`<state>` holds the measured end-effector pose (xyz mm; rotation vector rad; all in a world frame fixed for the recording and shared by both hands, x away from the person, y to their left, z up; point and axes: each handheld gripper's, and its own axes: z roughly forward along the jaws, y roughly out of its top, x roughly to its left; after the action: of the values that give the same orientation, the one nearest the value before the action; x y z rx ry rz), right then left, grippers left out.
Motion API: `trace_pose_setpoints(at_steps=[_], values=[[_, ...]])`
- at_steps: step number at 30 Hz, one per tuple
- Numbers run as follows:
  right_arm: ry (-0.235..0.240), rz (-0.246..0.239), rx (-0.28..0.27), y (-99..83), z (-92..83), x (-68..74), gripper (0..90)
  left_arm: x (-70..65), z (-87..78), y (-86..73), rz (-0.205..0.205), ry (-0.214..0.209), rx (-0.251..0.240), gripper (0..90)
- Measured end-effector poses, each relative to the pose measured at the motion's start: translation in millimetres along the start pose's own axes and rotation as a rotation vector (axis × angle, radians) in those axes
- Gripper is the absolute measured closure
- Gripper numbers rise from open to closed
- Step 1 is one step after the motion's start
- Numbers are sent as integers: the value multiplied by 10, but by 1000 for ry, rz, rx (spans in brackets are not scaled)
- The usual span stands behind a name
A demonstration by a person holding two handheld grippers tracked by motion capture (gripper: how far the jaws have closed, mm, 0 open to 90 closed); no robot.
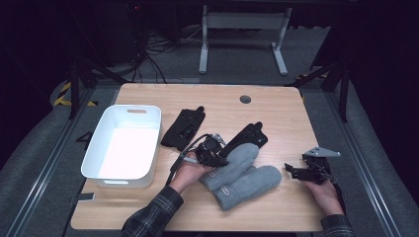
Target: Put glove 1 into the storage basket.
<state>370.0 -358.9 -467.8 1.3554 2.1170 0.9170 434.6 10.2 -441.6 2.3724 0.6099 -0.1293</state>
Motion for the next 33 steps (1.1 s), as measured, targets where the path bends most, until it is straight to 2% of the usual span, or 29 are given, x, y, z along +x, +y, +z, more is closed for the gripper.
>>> trace_pose_setpoints(at_steps=[4, 10, 14, 17, 18, 20, 21, 22, 26, 30, 33], values=[[0, 0, 0, 0, 0, 0, 165, -23, -140, 37, 8, 16, -35, 875], [-1, 0, 1, 0, -1, 0, 165, -59, -344, 156, 53, 100, -27, 878], [-1, 1, 0, 1, 0, 1, 165, -45, -387, 222, 87, 161, -14, 878], [-1, 1, 0, 0, 0, 1, 165, -64, -400, 248, 104, 174, -17, 878], [-1, 0, 1, 1, -1, 1, 165, -107, -410, 281, 126, 191, -8, 879], [-1, 0, 1, 1, -1, 1, 165, -176, -398, 302, 140, 191, -13, 879], [-1, 1, 1, 1, -1, 1, 165, -217, -391, 314, 160, 190, -7, 879], [-1, 1, 1, 1, -1, 1, 165, -217, -391, 314, 160, 190, -7, 878], [-1, 0, 1, 1, -1, 1, 165, -357, -366, 342, 194, 191, 11, 878], [-1, 0, 1, 1, -1, 0, 165, -485, -365, 370, 227, 166, 2, 876], [-1, 0, 1, 1, -1, 1, 165, -529, -359, 376, 225, 145, -6, 876]])
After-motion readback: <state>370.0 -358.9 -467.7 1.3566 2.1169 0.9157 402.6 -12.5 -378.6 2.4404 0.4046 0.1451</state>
